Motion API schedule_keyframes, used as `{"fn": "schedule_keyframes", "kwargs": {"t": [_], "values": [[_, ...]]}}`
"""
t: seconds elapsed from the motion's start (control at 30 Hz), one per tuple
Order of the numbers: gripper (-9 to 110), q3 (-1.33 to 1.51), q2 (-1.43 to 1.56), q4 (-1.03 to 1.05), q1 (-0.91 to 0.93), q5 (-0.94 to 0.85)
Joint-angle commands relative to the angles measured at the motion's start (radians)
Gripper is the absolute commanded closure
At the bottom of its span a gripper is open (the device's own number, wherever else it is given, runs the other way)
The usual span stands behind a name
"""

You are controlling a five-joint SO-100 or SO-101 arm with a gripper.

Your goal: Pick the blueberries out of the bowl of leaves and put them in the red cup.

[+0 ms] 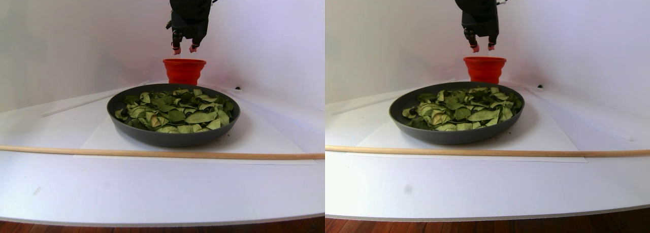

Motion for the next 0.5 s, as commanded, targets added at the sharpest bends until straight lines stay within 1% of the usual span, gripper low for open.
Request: {"fn": "schedule_keyframes", "kwargs": {"t": [0.0, 0.47], "values": [[81, -0.026, 0.109, -0.009, 0.031, -0.006], [82, 0.097, 0.261, 0.046, 0.040, -0.003]]}}
